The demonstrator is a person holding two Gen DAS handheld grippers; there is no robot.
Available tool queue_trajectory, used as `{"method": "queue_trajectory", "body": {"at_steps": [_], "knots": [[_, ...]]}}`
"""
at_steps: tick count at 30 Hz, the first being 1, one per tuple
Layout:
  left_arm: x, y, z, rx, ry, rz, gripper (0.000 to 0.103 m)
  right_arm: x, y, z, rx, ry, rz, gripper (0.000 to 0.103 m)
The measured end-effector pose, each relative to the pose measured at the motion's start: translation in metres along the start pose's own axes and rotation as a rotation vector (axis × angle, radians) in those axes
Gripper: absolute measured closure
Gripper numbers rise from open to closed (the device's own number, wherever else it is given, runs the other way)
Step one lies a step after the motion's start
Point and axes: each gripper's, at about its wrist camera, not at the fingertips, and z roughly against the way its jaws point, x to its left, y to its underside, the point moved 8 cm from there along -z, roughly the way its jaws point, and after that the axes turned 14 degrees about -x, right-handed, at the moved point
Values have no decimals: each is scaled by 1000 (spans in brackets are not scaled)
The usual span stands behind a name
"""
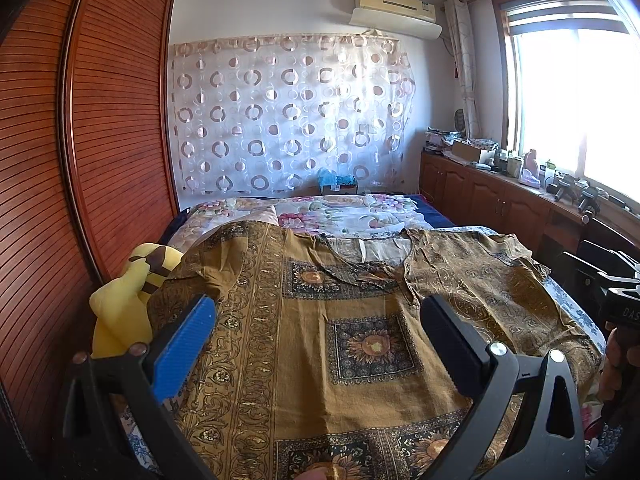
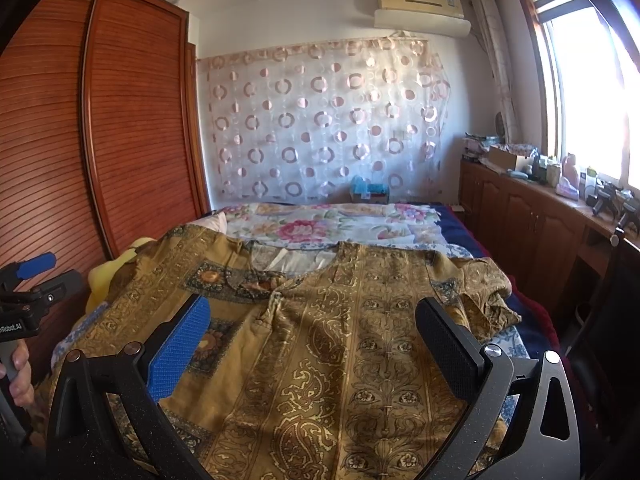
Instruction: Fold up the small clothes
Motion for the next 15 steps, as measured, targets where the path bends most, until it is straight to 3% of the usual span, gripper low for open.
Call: {"method": "queue_trajectory", "body": {"at_steps": [15], "knots": [[0,1,0,-1,1,-1,0,1,-2,2,0,0,-1,0]]}}
